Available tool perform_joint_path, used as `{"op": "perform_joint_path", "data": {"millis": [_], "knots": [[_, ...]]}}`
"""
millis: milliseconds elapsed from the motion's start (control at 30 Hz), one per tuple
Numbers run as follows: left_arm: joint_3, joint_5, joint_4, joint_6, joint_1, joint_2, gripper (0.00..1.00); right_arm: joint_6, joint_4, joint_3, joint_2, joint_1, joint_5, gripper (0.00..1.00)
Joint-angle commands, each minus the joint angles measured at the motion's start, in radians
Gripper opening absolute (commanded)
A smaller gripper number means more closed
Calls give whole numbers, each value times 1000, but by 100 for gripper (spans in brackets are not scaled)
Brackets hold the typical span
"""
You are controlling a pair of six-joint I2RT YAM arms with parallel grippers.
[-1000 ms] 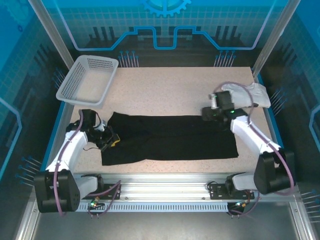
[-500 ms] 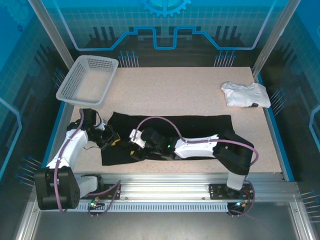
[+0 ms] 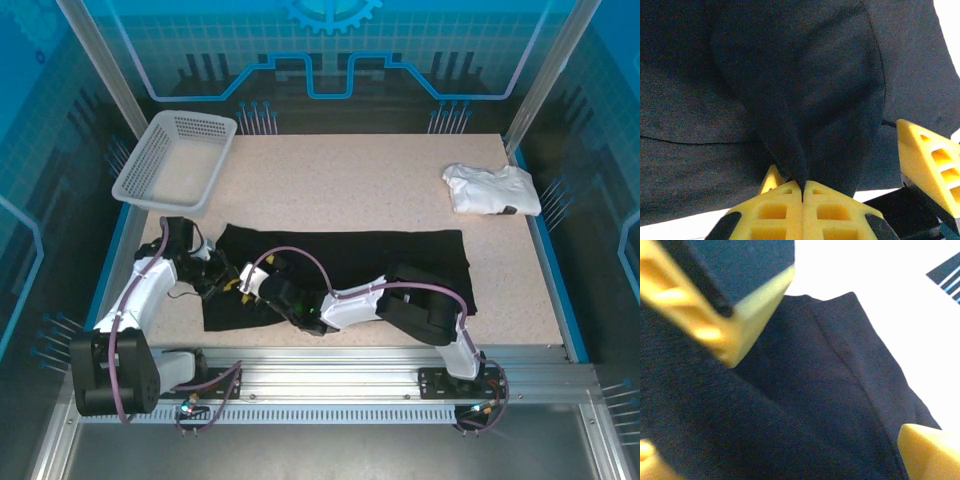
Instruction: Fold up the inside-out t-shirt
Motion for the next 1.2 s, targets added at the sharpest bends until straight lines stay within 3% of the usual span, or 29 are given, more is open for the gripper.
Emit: {"op": "perform_joint_path", "data": {"millis": [0,267,500,867,1033,1167], "knots": [[8,26,-8,10,-5,5,0,-26,66,26,18,16,206,94],[7,12,-12,10,-5,0,0,-66,13,-30,-69,18,326,76],[6,-9,-14,7,-8,-1,0,-77,-69,-77,-137,18,290,48],[-6,-41,-15,-15,-47,30,0,-143,-191,-140,-209,14,58,12],[-1,-63,-34,-12,-72,76,1,-158,-293,-149,-222,-6,-70,7],[15,-82,-76,1,-90,105,10,-189,-359,-149,-220,-10,-158,7]]}}
